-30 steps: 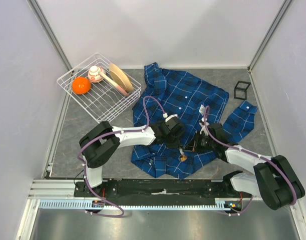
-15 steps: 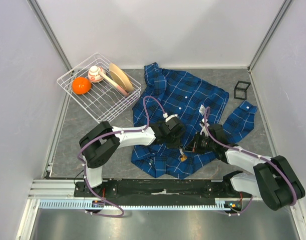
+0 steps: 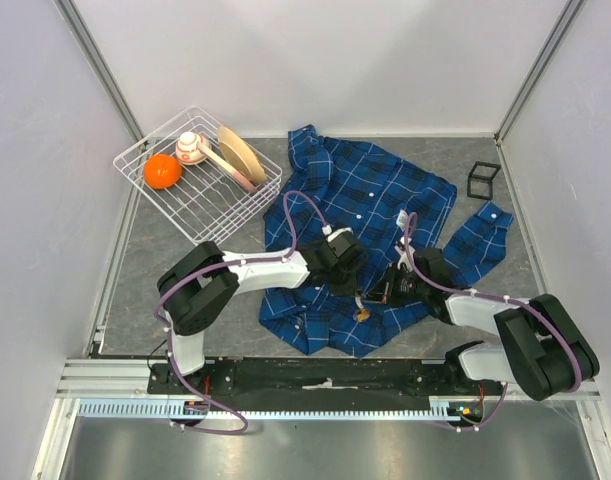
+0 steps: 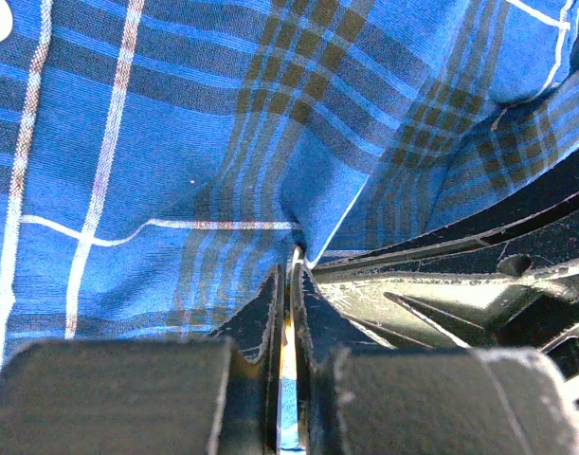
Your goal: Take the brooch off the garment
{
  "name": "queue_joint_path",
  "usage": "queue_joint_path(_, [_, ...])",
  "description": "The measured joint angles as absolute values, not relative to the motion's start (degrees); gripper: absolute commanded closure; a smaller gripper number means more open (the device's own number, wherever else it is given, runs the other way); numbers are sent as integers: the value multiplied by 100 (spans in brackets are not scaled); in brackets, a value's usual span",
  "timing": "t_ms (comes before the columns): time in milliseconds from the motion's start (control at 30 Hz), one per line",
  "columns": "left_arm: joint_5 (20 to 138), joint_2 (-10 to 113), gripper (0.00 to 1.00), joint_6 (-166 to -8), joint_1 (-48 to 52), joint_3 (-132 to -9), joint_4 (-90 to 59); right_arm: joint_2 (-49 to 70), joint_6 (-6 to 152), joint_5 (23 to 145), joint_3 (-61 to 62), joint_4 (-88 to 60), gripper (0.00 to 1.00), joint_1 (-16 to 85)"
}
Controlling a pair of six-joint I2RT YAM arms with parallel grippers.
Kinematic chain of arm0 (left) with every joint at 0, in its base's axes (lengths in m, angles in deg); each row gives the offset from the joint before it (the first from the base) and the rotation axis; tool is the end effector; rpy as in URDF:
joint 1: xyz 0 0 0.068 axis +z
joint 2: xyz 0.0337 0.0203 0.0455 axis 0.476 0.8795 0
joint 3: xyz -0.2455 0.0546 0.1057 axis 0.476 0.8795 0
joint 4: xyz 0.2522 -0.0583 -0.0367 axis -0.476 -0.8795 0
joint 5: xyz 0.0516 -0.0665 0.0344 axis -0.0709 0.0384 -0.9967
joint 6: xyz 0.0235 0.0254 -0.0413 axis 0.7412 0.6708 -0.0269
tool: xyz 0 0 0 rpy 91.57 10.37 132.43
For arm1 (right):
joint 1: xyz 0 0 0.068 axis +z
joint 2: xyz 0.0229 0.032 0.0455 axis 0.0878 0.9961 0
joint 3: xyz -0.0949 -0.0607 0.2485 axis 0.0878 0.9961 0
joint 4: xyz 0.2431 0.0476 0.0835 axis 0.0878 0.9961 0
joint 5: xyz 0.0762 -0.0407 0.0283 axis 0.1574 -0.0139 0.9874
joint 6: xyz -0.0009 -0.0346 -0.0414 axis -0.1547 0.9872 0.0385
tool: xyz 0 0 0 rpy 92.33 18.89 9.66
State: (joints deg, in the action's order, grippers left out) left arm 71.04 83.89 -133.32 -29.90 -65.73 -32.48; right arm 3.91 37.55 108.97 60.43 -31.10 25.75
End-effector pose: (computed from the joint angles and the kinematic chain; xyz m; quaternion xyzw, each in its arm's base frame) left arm 0.2031 -0.3300 0.1626 0.0036 0.9544 -0.2560 0.1536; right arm 0.1830 0.0900 0.1192 0.0517 0.8828 0.4246 0.1939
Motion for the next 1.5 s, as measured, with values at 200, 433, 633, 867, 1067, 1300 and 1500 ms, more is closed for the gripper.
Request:
queue_joint_path(200, [7220,8391,98,-13374,-2938,-6571,-3248,483,4187,10964,5805,-2767,100,2594])
queue_joint_path(433, [7384,8444,98,-13448,-2835,-6573,-3375,557,4677,10787,5547,-2522,100,2903])
queue_joint_path(633, [7472,8461,98,-13551,-2767,-6560,-3403,513,4721,10667,5634,-2793,100,3031])
queue_joint_path(867, [7662,8468,98,-13571,-2708,-6528,-3375,404,5079,10420,5505,-2509,100,3239])
queue_joint_path(1067, [8014,8544,98,-13396,-2627,-6532,-3384,249,5545,10081,5346,-2096,100,3571])
queue_joint_path(1300, [8274,8551,98,-13359,-2625,-6530,-3176,-549,5470,9485,5639,-1930,100,3818])
queue_joint_path(1500, [8243,8551,98,-13324,-2673,-6449,-2933,-951,5090,9157,5759,-1864,77,3947])
